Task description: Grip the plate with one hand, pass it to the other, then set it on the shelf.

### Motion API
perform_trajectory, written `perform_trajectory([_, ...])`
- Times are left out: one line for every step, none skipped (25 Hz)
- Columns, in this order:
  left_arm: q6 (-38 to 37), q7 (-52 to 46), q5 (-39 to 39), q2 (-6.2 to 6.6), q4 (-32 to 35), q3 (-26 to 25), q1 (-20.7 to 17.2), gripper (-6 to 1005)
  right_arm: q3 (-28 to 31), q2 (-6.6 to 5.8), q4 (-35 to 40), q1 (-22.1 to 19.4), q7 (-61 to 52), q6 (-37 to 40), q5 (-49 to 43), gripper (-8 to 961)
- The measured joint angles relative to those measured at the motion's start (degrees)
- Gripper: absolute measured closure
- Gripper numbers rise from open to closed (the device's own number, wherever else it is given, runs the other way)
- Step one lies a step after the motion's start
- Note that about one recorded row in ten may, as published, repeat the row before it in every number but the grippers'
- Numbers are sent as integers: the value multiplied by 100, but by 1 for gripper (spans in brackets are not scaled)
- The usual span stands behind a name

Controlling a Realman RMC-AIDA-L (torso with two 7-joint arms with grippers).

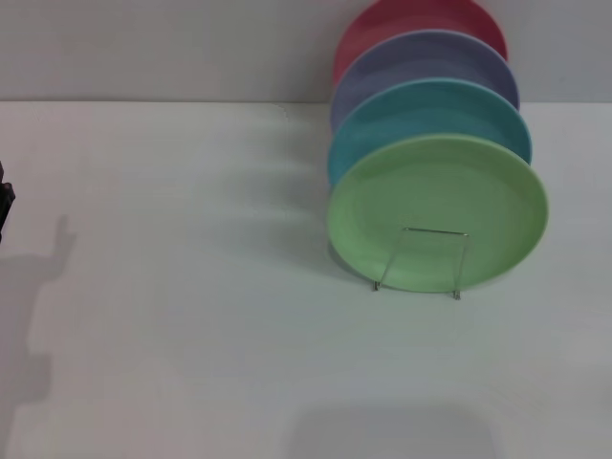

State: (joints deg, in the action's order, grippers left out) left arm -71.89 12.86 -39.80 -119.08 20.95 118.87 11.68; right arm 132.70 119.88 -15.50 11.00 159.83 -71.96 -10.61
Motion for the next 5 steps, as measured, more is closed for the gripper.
perform_trajectory([0, 0, 0, 0, 0, 0, 0, 186, -26, 0, 12, -2, 39, -7, -3, 113])
perform_trajectory([0, 0, 0, 0, 0, 0, 0, 186, -50, 0, 19, -2, 70, -13, -7, 113])
perform_trajectory([-8, -53, 3, 3, -32, 1, 13, 186, -70, 0, 21, -2, 92, -15, -9, 113])
perform_trajectory([-8, -53, 3, 3, -32, 1, 13, 186, -83, 0, 25, -2, 98, -25, -12, 113])
perform_trajectory([-25, -745, 4, 14, -69, -6, 33, 186, -97, 0, 39, -2, 99, -48, -15, 113])
